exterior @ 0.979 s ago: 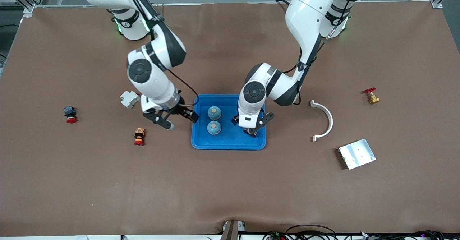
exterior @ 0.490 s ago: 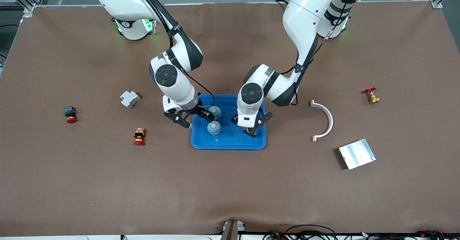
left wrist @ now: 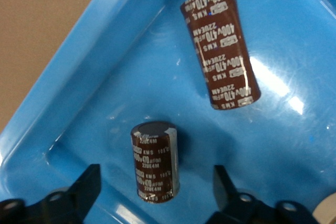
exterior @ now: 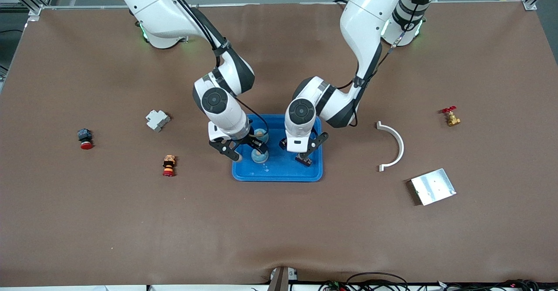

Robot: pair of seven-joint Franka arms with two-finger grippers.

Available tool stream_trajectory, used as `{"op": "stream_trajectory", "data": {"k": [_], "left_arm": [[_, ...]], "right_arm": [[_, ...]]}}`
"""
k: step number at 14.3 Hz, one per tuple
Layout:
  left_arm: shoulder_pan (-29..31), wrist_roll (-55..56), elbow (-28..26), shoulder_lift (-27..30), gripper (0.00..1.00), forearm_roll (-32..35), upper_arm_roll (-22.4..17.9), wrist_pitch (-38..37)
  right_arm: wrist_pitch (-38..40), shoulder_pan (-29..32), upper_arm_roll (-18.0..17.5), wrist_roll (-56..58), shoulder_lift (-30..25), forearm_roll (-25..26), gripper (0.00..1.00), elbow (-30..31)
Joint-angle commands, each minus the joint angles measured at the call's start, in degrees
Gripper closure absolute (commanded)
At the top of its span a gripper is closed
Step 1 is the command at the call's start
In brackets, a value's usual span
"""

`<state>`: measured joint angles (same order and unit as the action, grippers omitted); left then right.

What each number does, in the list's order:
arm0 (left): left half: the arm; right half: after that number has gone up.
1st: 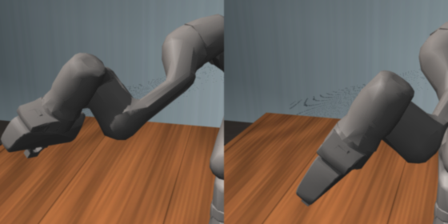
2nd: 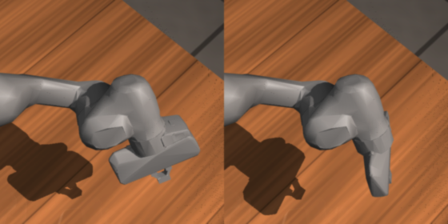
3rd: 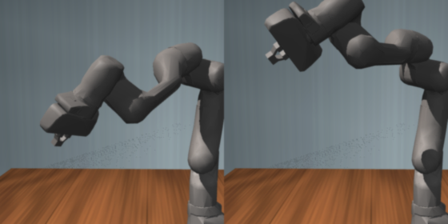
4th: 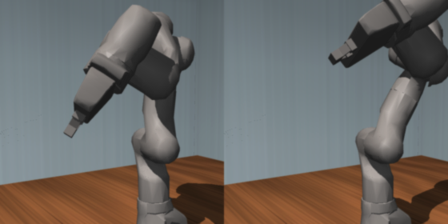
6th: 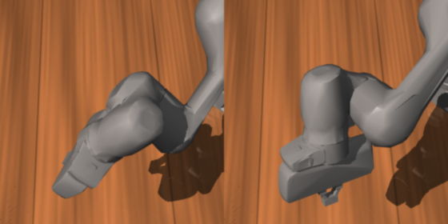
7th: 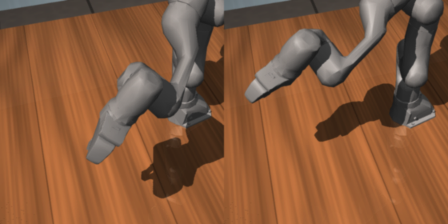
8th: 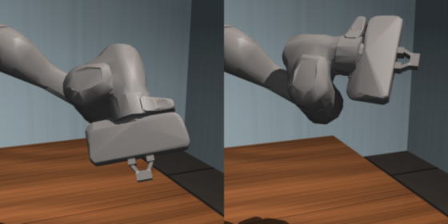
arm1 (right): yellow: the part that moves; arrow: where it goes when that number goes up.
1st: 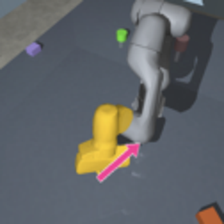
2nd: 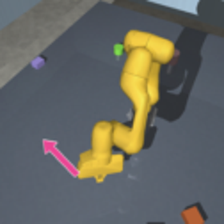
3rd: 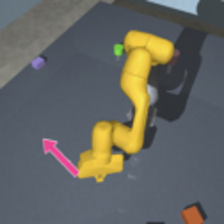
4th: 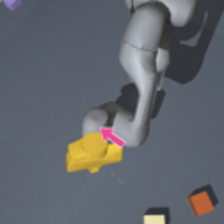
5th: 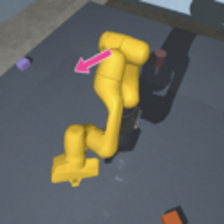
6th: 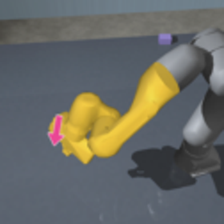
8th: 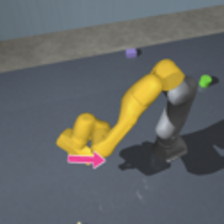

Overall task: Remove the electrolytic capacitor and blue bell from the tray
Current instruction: 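Grasp the brown capacitor with the left gripper while the right gripper grasps a bell, then lift the capacitor with the left gripper while the right gripper carries the bell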

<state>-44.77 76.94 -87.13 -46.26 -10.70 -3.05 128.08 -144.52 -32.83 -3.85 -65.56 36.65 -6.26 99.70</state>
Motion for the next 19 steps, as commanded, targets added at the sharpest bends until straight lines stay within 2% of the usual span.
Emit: {"op": "stream_trajectory", "data": {"k": [1,3,5,7,10,15,19], "left_arm": [[-0.7,4.7,0.2,-0.1,0.61,-1.0,-0.6,0.3],[-1.1,9.6,0.3,0.0,0.84,-0.4,-0.6,0.3],[-1.2,9.8,0.3,0.0,0.94,-0.4,-0.7,0.3],[-1.1,9.8,0.3,0.4,0.96,-0.4,-0.9,0.2],[-0.9,9.8,0.5,2.1,0.96,-0.4,-1.0,-1.6],[-0.5,9.6,0.5,4.9,1.00,-0.3,-1.1,-6.1],[-0.2,7.8,0.3,7.7,1.00,0.8,-1.1,-11.3]], "right_arm": [[0.1,-1.3,0.8,-3.9,3.0,2.7,0.06,-3.7],[-1.3,-1.7,0.9,-4.1,3.9,2.7,0.09,-4.2],[-2.2,-2.0,0.9,-4.1,4.7,2.7,0.10,-4.2],[-2.9,-2.0,0.9,-4.2,5.1,2.7,0.10,-4.3],[-3.7,-2.5,1.0,-4.2,6.1,2.7,0.21,-4.6],[-3.9,-5.1,3.6,-4.6,7.8,2.7,0.22,-5.9],[-3.9,-5.1,3.8,-4.8,8.3,2.7,0.45,-6.4]]}}
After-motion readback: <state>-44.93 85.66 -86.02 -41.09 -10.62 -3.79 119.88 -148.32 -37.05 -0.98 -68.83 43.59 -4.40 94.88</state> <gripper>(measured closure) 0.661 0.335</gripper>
